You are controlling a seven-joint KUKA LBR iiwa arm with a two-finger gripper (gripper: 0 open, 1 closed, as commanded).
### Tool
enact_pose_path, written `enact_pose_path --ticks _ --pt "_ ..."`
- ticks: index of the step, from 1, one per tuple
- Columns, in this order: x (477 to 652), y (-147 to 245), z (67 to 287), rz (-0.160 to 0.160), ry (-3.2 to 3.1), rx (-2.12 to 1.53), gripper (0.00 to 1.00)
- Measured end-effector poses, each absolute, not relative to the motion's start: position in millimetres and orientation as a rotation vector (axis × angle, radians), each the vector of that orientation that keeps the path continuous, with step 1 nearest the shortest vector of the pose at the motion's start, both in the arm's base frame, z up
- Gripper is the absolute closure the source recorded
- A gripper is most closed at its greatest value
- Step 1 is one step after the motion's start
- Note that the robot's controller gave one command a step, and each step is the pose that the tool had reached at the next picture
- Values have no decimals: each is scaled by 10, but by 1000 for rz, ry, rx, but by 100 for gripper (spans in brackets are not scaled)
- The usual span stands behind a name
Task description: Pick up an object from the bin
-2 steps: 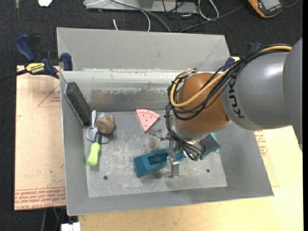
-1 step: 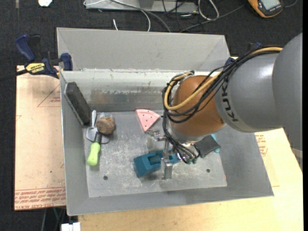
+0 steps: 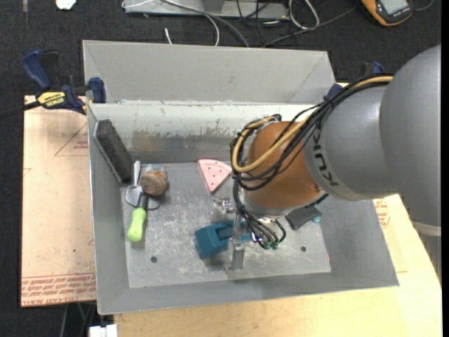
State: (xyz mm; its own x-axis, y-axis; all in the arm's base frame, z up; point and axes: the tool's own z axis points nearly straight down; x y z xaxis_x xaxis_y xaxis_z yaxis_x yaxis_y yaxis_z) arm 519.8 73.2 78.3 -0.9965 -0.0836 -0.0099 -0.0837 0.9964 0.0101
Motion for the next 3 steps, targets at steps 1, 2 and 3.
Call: enact_pose_path --ticks 1,2,3 --pt "5303 770 711 19 3101 -410 100" --pt "5303 770 711 19 3101 -410 100" --pt "5349 704 1456 20 3106 -437 100"
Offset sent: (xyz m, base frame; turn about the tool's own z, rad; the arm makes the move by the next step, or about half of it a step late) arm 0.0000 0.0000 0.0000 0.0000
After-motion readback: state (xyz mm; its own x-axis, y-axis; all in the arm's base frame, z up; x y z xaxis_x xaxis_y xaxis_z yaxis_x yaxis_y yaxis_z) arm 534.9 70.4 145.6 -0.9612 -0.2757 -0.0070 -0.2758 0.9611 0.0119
